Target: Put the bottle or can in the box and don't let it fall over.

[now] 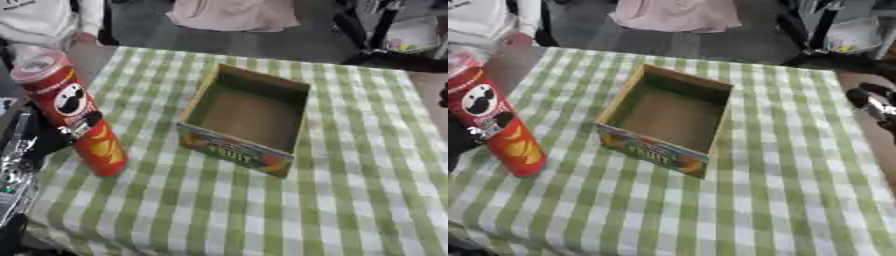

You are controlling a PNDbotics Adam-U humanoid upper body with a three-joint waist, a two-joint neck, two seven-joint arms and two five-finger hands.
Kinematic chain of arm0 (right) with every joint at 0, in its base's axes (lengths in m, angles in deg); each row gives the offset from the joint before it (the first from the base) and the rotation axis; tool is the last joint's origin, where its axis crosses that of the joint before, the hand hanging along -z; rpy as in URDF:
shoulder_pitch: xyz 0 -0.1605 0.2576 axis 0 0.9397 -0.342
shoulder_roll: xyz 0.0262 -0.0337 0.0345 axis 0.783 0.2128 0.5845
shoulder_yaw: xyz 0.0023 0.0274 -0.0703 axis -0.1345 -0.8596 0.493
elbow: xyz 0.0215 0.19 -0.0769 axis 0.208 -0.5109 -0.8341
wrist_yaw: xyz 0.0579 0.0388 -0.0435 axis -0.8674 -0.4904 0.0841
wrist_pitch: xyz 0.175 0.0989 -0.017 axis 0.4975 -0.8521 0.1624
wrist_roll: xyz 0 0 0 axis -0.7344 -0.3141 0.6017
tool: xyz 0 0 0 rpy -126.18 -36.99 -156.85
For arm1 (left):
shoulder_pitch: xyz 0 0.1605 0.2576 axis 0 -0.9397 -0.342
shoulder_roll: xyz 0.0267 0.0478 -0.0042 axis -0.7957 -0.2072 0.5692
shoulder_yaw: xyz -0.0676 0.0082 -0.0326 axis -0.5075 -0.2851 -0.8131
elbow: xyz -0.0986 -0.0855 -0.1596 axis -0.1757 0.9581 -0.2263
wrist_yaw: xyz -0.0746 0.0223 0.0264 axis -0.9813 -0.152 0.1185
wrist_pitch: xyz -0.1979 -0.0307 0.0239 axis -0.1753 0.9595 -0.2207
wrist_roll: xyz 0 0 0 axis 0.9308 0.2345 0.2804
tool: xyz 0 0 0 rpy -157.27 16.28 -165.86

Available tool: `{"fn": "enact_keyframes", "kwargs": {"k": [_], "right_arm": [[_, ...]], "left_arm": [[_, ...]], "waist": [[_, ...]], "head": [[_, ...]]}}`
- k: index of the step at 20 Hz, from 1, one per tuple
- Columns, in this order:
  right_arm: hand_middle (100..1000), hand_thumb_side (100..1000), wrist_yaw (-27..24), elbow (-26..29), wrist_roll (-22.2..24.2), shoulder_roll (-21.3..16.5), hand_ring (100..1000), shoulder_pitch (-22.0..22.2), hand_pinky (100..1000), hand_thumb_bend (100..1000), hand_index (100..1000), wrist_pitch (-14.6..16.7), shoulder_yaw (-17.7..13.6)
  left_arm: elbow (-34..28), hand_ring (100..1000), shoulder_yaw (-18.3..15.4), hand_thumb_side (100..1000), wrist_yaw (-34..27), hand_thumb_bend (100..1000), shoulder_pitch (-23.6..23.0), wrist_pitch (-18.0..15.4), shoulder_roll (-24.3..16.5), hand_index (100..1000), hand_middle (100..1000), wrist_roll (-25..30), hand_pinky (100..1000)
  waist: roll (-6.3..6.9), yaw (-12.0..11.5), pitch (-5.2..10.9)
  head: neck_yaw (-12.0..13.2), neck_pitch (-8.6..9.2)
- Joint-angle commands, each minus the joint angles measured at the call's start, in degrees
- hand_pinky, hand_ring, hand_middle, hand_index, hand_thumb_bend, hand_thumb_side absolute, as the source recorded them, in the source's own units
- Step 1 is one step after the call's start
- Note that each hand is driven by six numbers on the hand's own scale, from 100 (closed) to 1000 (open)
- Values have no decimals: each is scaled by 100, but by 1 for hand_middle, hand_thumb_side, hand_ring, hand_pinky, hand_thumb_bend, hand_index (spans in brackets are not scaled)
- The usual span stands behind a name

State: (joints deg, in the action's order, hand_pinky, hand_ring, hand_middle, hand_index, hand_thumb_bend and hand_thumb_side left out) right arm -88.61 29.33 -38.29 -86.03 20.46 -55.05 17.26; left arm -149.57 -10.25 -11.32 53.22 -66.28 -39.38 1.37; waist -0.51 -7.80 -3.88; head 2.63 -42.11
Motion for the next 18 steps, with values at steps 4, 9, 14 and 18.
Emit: {"fn": "enact_keyframes", "kwargs": {"k": [4, 9, 14, 18], "right_arm": [[905, 237, 34, 88, -1, -122, 819, -36, 658, 734, 827, -11, -57], [905, 238, 30, 99, 1, -130, 819, -42, 658, 734, 827, -12, -55], [905, 240, 31, 106, 12, -129, 819, -56, 658, 733, 827, -18, -43], [905, 241, 30, 113, 30, -127, 819, -72, 658, 733, 827, -26, -25]], "left_arm": [[-250, 297, 17, 100, 124, 496, 265, 51, -247, 391, 349, 47, 347], [-327, 296, 75, 100, 134, 488, 462, 104, -316, 388, 347, 110, 346], [-377, 301, 173, 100, 85, 483, 807, 194, -364, 391, 351, 209, 352], [-350, 303, 273, 100, -1, 483, 1180, 277, -341, 391, 351, 248, 354]], "waist": [[23, 15, 49], [34, 28, 54], [48, 39, 58], [60, 60, 56]], "head": [[-45, -27], [-73, -40], [-97, -52], [-98, -55]]}}
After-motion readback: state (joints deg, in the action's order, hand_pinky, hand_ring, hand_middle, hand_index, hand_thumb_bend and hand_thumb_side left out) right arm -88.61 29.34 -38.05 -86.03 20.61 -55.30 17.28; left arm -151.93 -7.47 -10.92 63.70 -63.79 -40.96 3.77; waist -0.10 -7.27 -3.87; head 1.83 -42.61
